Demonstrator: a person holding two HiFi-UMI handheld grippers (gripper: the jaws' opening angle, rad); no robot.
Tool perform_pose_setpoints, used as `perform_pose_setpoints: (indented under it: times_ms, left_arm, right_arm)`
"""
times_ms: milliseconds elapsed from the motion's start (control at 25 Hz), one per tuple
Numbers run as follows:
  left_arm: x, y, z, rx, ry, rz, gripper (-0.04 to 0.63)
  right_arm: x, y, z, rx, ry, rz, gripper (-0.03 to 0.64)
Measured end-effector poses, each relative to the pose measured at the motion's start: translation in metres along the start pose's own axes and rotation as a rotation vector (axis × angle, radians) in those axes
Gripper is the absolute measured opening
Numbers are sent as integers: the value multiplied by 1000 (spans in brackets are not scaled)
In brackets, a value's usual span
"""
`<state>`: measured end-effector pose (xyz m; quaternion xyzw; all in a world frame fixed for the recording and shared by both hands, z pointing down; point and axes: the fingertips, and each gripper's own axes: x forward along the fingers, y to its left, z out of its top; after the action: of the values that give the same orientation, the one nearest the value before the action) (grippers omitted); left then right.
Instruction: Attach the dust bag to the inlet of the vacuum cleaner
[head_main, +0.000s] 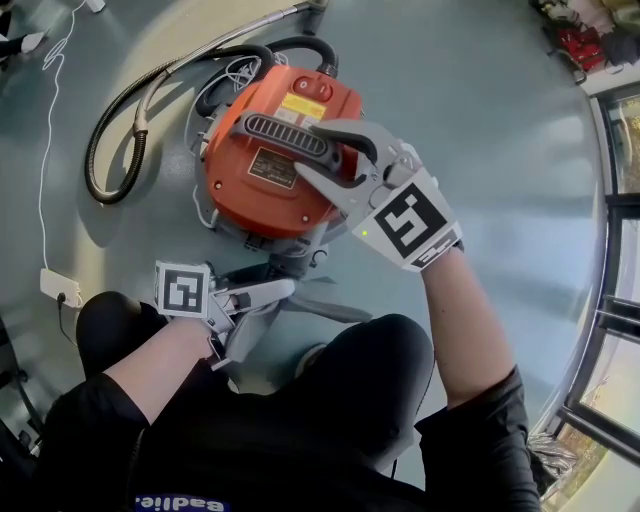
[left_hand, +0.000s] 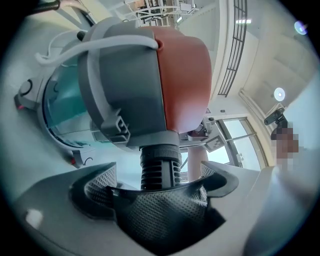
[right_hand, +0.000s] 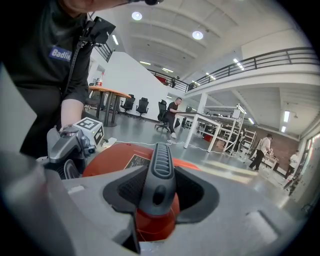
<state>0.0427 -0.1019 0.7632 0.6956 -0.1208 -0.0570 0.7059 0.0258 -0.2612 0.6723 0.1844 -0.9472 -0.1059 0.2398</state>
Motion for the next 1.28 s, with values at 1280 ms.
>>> perform_pose_setpoints:
  times_ms: [1280]
  left_arm:
    - [-1, 5, 13, 156, -93, 23, 570]
  right_arm:
    - [2, 1, -1, -24, 32, -37, 144]
